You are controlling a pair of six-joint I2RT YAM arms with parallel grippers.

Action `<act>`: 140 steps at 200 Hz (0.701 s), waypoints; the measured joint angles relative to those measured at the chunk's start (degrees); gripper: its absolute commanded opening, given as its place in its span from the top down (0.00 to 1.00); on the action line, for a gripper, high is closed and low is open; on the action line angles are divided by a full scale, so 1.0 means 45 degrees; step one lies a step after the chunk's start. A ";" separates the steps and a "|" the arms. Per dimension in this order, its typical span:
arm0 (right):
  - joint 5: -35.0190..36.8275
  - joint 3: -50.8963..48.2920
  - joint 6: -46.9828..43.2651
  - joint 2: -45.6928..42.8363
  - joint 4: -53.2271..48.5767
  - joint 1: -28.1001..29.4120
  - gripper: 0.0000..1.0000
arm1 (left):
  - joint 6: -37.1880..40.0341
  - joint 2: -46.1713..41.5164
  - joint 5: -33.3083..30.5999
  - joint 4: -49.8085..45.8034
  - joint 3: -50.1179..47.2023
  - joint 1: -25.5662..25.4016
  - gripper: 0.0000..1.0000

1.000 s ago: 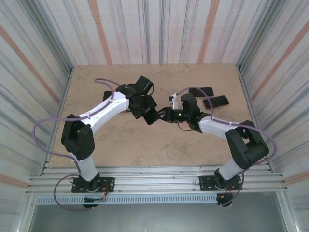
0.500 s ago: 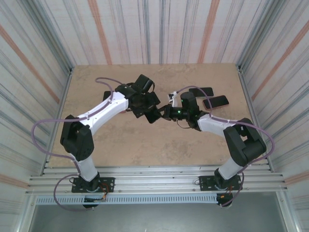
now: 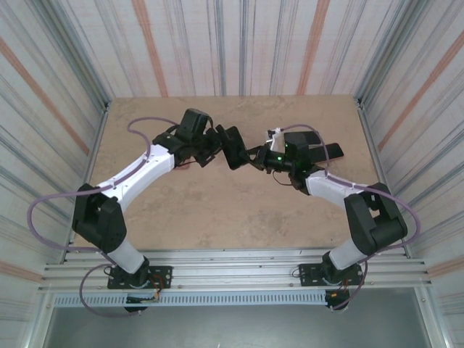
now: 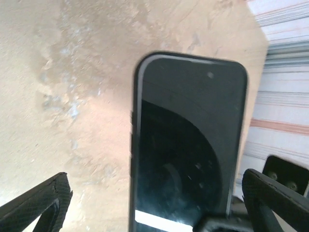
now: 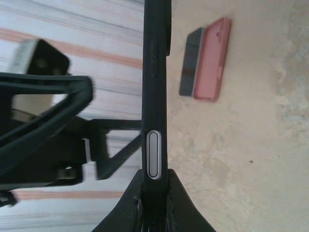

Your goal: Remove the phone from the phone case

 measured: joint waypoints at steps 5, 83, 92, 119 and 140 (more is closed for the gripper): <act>0.0024 0.0000 0.0228 -0.0078 0.0117 -0.0005 1.00 | 0.0015 0.0000 0.0136 0.0330 -0.0117 0.0078 0.09; 0.0199 -0.0330 0.3118 -0.0719 0.2030 -0.0432 1.00 | -0.0709 0.0058 0.2191 0.6309 -0.1326 0.0670 0.34; 0.0219 -0.0423 0.3444 -0.0719 0.2283 -0.0471 1.00 | -0.0777 0.0117 0.2467 0.6892 -0.1331 0.0724 0.37; 0.0311 -0.0525 0.4299 -0.0719 0.3249 -0.0597 1.00 | -0.1064 0.0253 0.3075 0.8063 -0.1365 0.0913 0.48; 0.0408 -0.0568 0.4852 -0.0719 0.3857 -0.0670 1.00 | -0.1224 0.0461 0.3648 0.8932 -0.1365 0.1127 0.51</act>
